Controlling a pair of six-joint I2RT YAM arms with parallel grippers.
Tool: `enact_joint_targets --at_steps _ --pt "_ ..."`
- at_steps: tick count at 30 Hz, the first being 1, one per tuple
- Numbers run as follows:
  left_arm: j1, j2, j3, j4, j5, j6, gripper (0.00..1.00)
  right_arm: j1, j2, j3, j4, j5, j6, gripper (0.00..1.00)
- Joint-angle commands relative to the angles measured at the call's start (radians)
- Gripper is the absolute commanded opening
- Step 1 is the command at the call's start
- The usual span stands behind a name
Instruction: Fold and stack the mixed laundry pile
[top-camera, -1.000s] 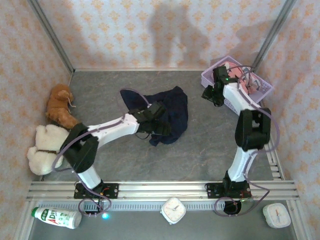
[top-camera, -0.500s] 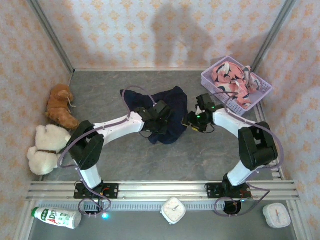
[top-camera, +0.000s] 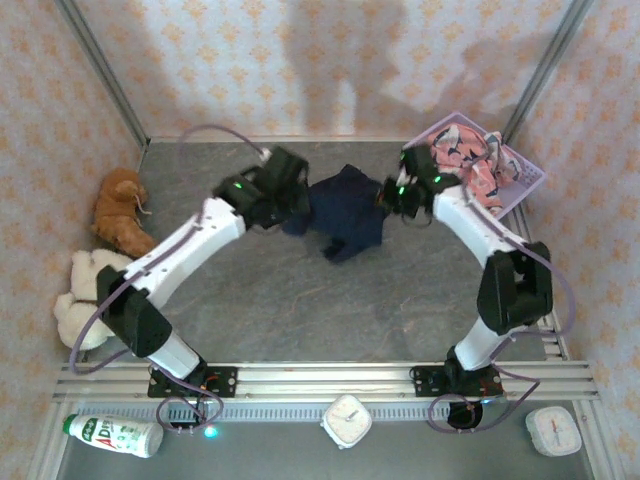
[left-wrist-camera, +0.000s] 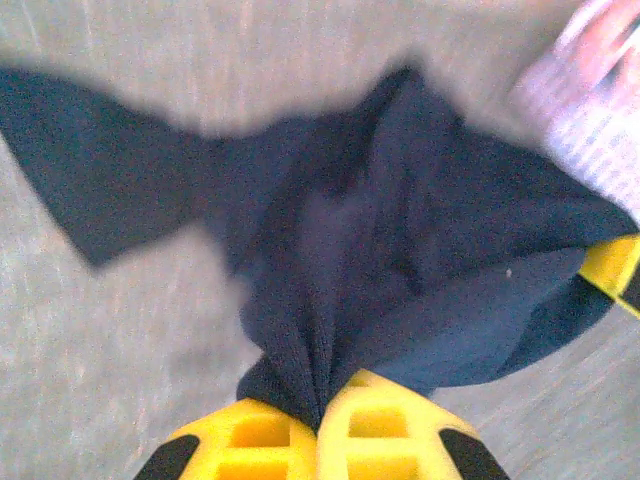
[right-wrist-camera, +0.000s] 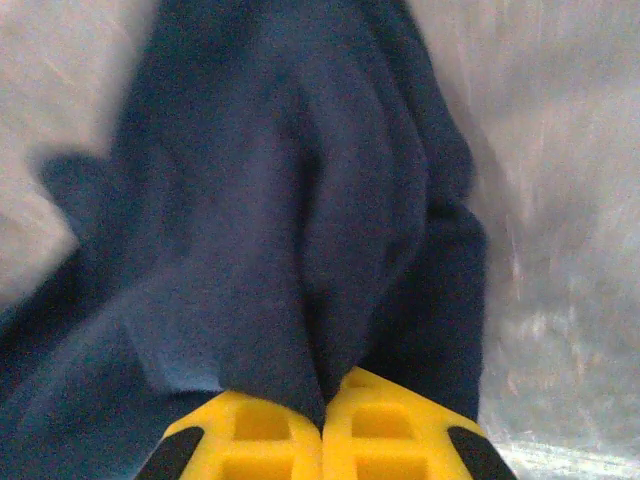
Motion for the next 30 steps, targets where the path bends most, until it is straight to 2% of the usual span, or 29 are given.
enact_joint_targets --at_steps 1,5,7,10,15,18,24,26,30 --pt "0.04 -0.022 0.247 -0.062 -0.013 0.073 0.0 -0.042 -0.095 0.308 -0.169 0.077 -0.112 0.0" --pt "0.052 0.044 0.579 -0.138 0.006 0.172 0.0 -0.044 -0.075 0.639 -0.295 0.097 -0.166 0.0" --pt "0.054 0.041 0.65 -0.114 0.005 0.195 0.0 -0.044 -0.09 0.705 -0.306 0.119 -0.172 0.0" --pt "0.056 -0.011 0.569 -0.054 -0.032 0.202 0.0 -0.044 -0.137 0.671 -0.311 0.145 -0.165 0.0" --pt "0.066 -0.118 0.192 0.033 -0.027 0.103 0.0 -0.044 -0.202 0.421 -0.311 0.097 -0.13 0.0" --pt "0.08 -0.162 0.048 0.082 -0.031 0.046 0.0 -0.044 -0.221 0.338 -0.295 0.046 -0.115 0.0" --pt "0.1 -0.196 0.094 0.08 -0.057 0.075 0.0 -0.043 -0.207 0.404 -0.319 -0.116 -0.131 0.0" --pt "0.099 -0.198 0.154 0.075 -0.016 0.135 0.0 -0.044 -0.214 0.45 -0.341 -0.109 -0.155 0.0" --pt "0.099 -0.213 0.256 0.086 0.134 0.223 0.0 -0.046 -0.226 0.598 -0.396 -0.036 -0.217 0.0"
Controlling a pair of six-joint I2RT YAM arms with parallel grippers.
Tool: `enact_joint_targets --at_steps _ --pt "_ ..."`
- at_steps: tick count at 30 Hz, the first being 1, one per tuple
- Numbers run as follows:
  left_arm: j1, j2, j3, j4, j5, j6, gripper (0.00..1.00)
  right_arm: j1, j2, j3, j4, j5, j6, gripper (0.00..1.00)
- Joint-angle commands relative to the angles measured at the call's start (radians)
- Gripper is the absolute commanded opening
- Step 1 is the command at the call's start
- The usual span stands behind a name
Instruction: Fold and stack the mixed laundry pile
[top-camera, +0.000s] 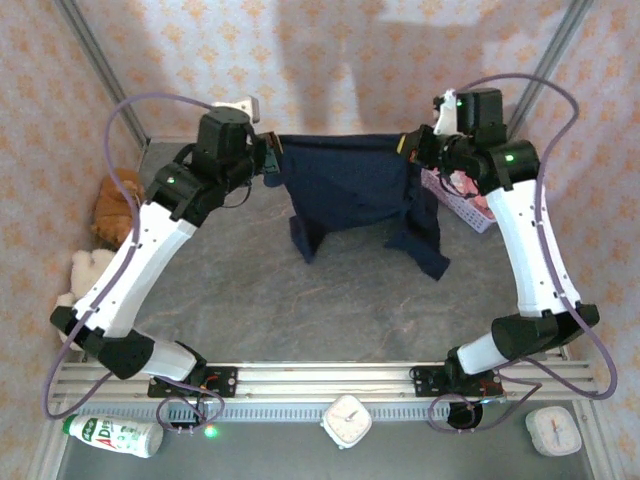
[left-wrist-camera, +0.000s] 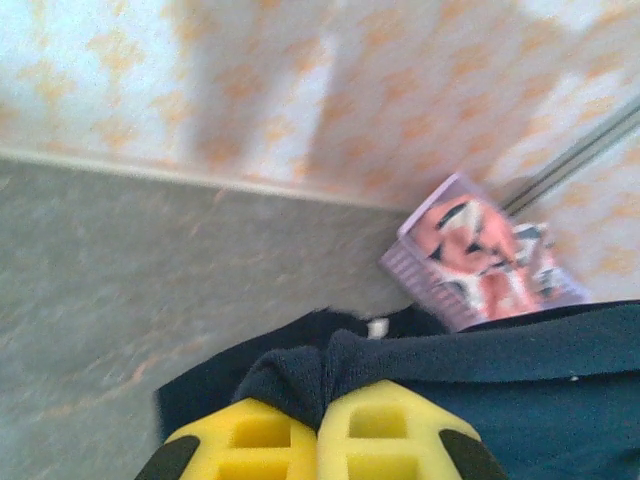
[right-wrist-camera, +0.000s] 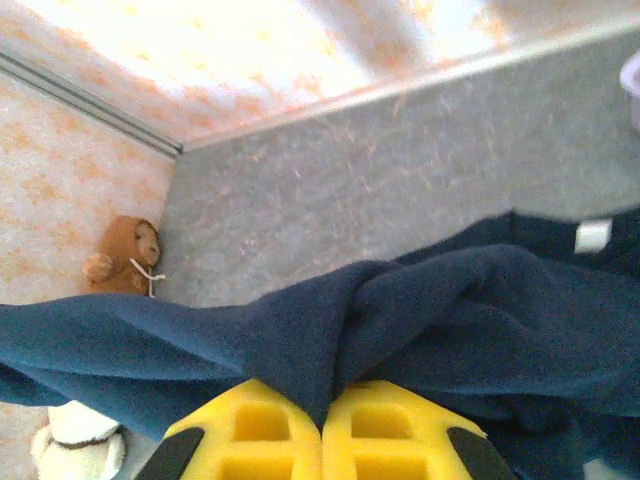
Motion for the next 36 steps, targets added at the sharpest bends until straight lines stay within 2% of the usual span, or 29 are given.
enact_joint_targets --at_steps 1,5,8,15,19,22,25,27,29,30,31,33,34,36 --pt "0.016 -0.064 0.111 0.041 0.111 0.095 0.0 -0.019 -0.065 0.163 -0.03 0.059 -0.07 0.0" --pt "0.009 -0.093 0.221 0.033 0.255 0.126 0.0 -0.021 -0.056 0.387 -0.091 0.054 -0.085 0.0" --pt "-0.006 -0.129 0.273 0.009 0.259 0.144 0.0 -0.021 -0.071 0.465 -0.094 0.018 -0.065 0.0" --pt "-0.007 -0.171 0.339 0.023 0.164 0.153 0.0 -0.021 -0.063 0.458 0.039 -0.155 0.084 0.0" --pt "-0.002 -0.124 0.377 -0.03 -0.004 0.183 0.0 -0.021 0.006 0.42 0.104 -0.158 0.138 0.0" --pt "0.066 -0.058 0.373 -0.057 -0.107 0.18 0.0 -0.021 0.081 0.357 0.129 -0.092 0.172 0.0" --pt "0.19 0.045 0.342 -0.051 -0.053 0.14 0.0 -0.022 0.196 0.293 0.138 -0.011 0.2 0.0" --pt "0.243 0.135 0.306 -0.035 -0.027 0.13 0.0 -0.021 0.288 0.238 0.187 0.0 0.214 0.0" --pt "0.282 0.252 0.275 -0.016 -0.031 0.117 0.0 -0.021 0.394 0.19 0.265 0.039 0.236 0.09" --pt "0.303 0.324 0.267 -0.007 -0.034 0.105 0.0 -0.021 0.457 0.181 0.3 0.069 0.243 0.19" --pt "0.319 0.403 0.273 -0.009 -0.034 0.095 0.12 -0.022 0.525 0.191 0.316 0.106 0.238 0.26" --pt "0.339 0.581 0.384 -0.119 -0.039 0.044 0.96 -0.021 0.636 0.231 0.307 0.183 0.206 0.41" --pt "0.342 0.668 0.471 -0.214 -0.021 0.026 1.0 -0.02 0.678 0.25 0.28 0.223 0.194 0.45" --pt "0.332 0.758 0.546 -0.305 0.026 0.01 1.0 -0.019 0.712 0.257 0.221 0.25 0.177 0.49"
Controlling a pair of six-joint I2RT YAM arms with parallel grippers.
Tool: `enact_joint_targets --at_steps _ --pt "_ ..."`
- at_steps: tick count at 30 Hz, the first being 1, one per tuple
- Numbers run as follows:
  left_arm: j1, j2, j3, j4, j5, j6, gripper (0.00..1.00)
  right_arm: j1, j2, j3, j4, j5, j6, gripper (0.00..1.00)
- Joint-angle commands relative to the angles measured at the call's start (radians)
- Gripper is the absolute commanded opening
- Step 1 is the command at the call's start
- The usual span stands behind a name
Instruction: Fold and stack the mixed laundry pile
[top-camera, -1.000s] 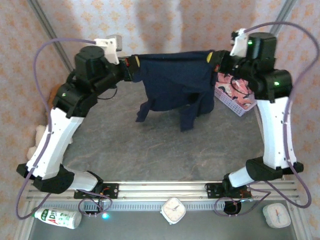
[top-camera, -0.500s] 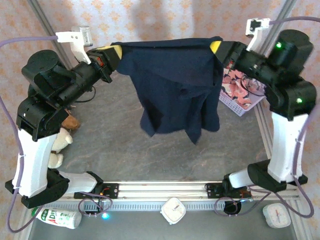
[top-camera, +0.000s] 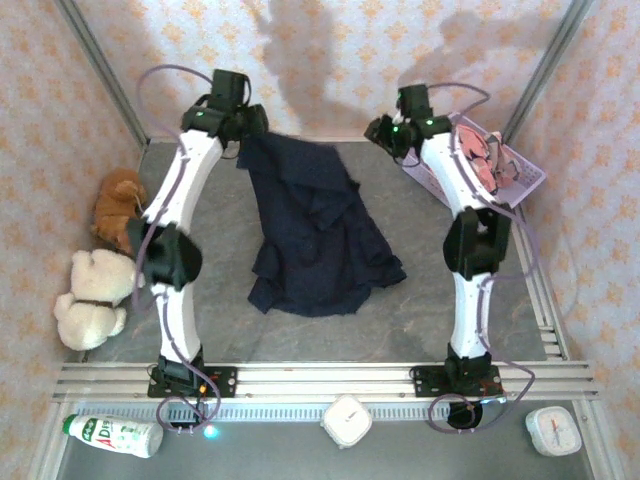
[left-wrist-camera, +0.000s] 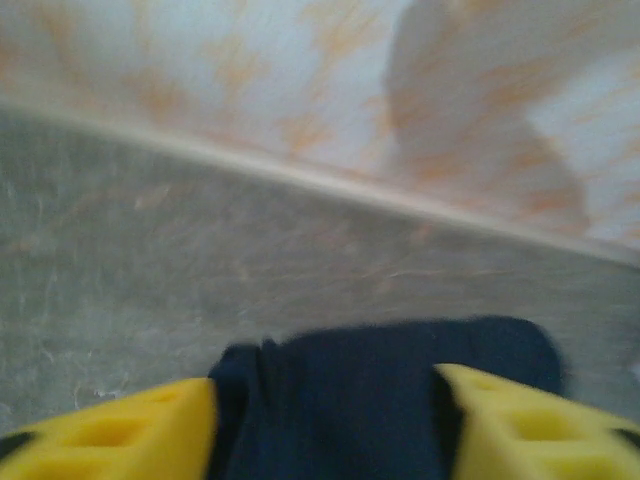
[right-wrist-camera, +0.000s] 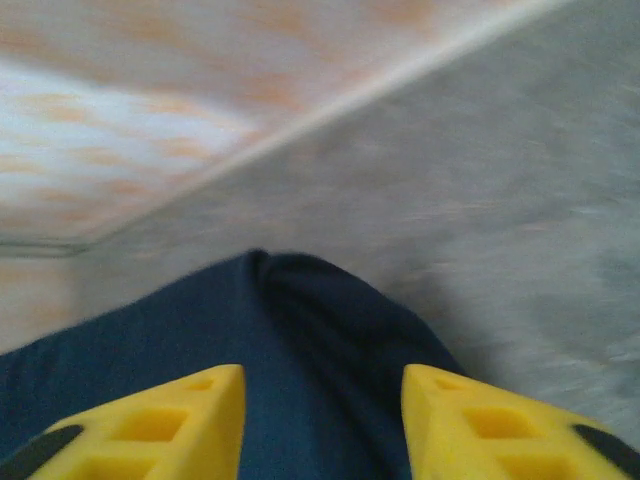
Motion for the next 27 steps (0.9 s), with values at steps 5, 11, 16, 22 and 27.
enact_joint_targets --at_steps 5,11,16,22,27 --pt "-0.035 -0.147 -0.32 0.043 0.059 -0.09 1.0 0.025 -0.15 -0.246 -0.018 0.198 -0.109 0.56" --pt "-0.076 -0.412 -0.715 0.165 0.156 -0.196 1.0 0.063 -0.353 -0.596 -0.015 0.173 -0.139 0.56" --pt "-0.214 -0.575 -0.99 0.222 0.135 -0.316 1.0 0.114 -0.419 -0.779 0.014 0.117 -0.145 0.57" --pt "-0.354 -0.616 -1.22 0.374 0.092 -0.49 0.86 0.143 -0.37 -0.834 0.06 0.12 -0.15 0.57" --pt "-0.394 -0.531 -1.3 0.448 0.075 -0.571 0.63 0.142 -0.345 -0.837 0.064 0.088 -0.133 0.3"
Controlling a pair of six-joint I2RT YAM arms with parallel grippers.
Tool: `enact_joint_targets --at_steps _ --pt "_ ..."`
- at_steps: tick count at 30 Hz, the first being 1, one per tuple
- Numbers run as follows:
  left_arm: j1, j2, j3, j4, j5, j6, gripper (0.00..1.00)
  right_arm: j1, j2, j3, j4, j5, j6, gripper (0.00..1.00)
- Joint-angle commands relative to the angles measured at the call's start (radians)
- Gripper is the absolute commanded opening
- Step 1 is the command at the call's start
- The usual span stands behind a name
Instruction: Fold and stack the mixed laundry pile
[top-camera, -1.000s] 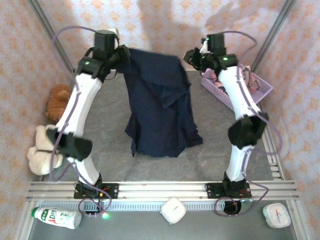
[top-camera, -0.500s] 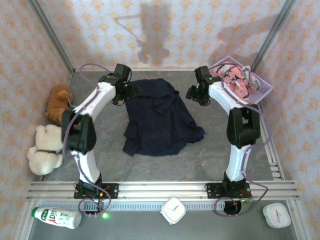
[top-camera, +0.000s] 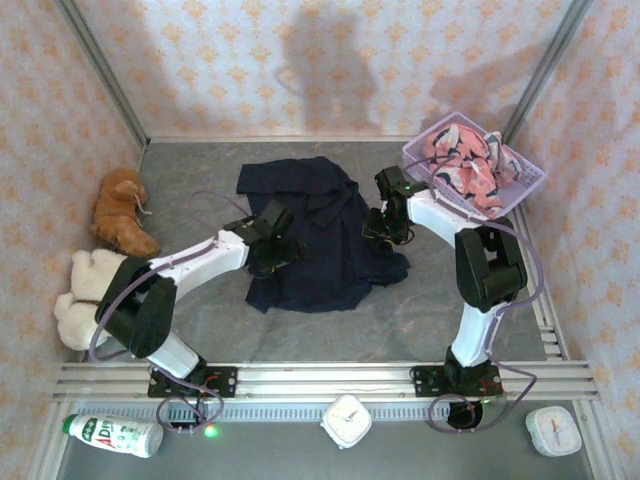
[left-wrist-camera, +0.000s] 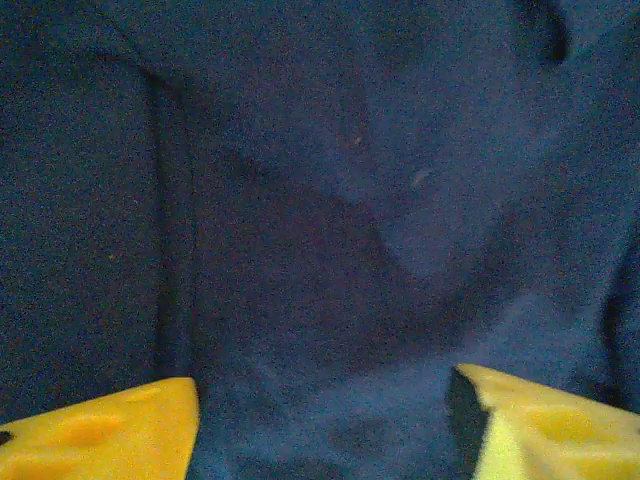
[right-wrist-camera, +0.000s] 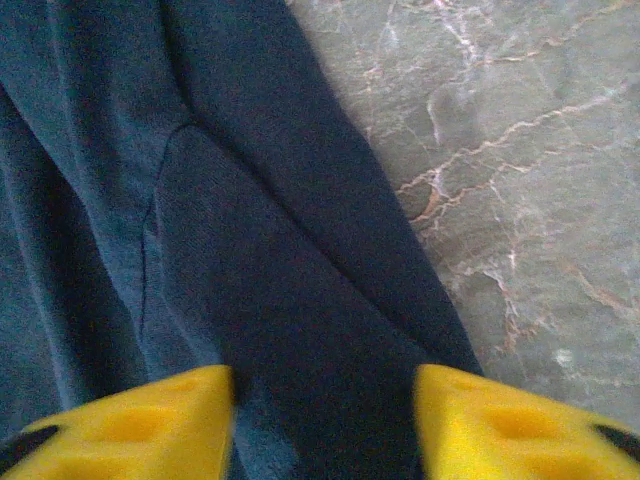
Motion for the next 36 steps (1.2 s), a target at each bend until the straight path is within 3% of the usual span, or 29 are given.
enact_joint_targets --at_steps 1,2,7,10,12,15,20,22,23,25,27,30,36 --pt "-0.008 0.037 -0.039 0.101 -0.053 -0.101 0.6 -0.004 -0.006 -0.011 0.024 0.01 0.019 0.14" --pt "-0.008 0.054 -0.052 0.097 -0.067 -0.111 0.57 -0.007 -0.019 -0.016 0.019 0.038 0.029 0.0" --pt "0.005 0.139 -0.025 -0.08 -0.212 -0.057 0.44 -0.11 -0.135 -0.067 -0.021 0.149 0.074 0.0" --pt "0.069 0.213 0.034 -0.172 -0.275 0.02 0.42 -0.144 -0.22 -0.122 -0.054 0.131 0.016 0.0" --pt "0.115 0.267 0.1 -0.209 -0.324 0.078 0.42 -0.135 -0.241 -0.143 -0.107 0.052 -0.017 0.0" --pt "0.183 0.398 0.268 -0.268 -0.407 0.184 0.42 -0.076 -0.254 -0.202 -0.151 -0.075 -0.012 0.0" --pt "0.271 0.653 0.721 -0.412 -0.477 0.346 0.46 0.068 -0.285 -0.245 -0.19 -0.155 0.041 0.01" --pt "0.289 0.752 0.945 -0.479 -0.465 0.423 0.53 0.082 -0.295 -0.224 -0.195 -0.244 0.034 0.29" --pt "0.29 0.792 1.042 -0.514 -0.47 0.444 0.57 0.082 -0.297 -0.2 -0.206 -0.258 0.024 0.37" --pt "0.292 0.86 1.246 -0.593 -0.474 0.489 0.74 0.08 -0.296 -0.132 -0.248 -0.202 -0.011 0.53" --pt "0.292 0.884 1.371 -0.657 -0.468 0.497 0.84 0.074 -0.281 -0.057 -0.259 -0.092 -0.029 0.62" --pt "0.289 0.793 1.322 -0.656 -0.371 0.474 0.88 0.053 -0.205 0.041 -0.214 0.019 -0.014 0.63" --pt "0.252 0.413 0.712 -0.368 -0.115 0.268 0.88 0.052 0.042 0.257 -0.047 0.078 0.064 0.63"
